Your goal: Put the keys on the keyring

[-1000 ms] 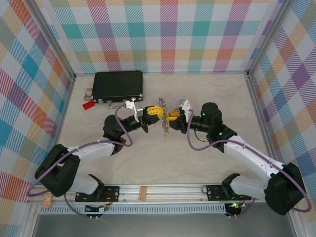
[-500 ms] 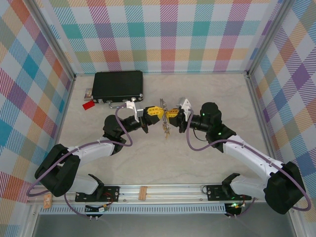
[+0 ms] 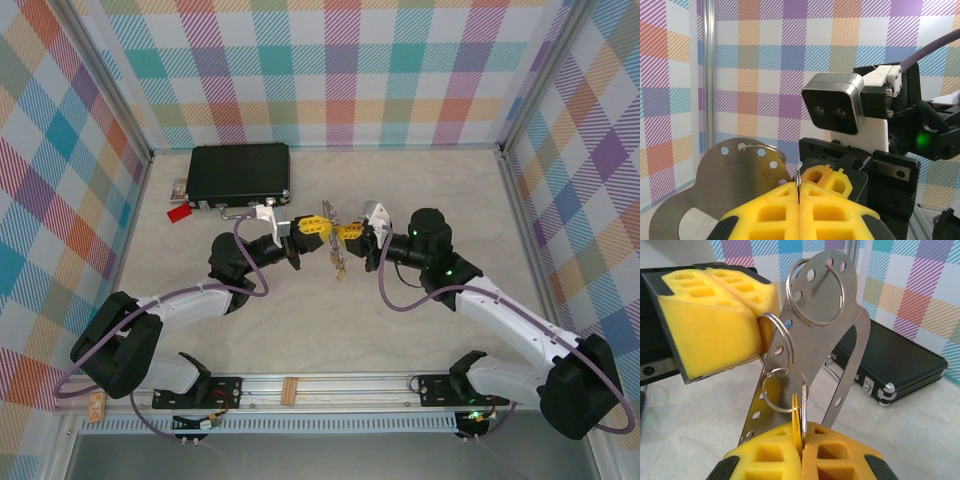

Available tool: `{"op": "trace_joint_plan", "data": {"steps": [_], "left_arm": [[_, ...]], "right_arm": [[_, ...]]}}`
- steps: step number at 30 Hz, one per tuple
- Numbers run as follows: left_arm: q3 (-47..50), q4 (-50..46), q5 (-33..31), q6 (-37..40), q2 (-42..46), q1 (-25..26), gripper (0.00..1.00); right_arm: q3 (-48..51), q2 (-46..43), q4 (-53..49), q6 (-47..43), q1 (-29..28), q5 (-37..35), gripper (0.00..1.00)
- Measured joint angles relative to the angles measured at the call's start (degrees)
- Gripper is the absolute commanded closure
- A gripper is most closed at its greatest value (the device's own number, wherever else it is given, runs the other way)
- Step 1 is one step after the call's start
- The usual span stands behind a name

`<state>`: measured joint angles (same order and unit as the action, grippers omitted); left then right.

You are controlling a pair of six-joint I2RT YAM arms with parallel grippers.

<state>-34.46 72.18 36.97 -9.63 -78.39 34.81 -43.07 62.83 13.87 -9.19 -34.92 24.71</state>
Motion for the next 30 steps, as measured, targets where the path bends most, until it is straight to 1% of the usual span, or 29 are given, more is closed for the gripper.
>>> {"op": "trace_joint_plan", "data": {"steps": [13, 30], "left_arm": [[0.0, 0.0, 1.0, 0.0, -0.7, 0.0, 1.00], [-0.1, -1.7, 1.5, 0.7, -1.1, 0.0, 1.00]], "right_arm": [[-3.5, -1.3, -6.3, -2.5, 0.0, -1.8, 1.00], [-5.5, -3.2, -8.8, -4.0, 0.0, -3.6, 1.00]]}}
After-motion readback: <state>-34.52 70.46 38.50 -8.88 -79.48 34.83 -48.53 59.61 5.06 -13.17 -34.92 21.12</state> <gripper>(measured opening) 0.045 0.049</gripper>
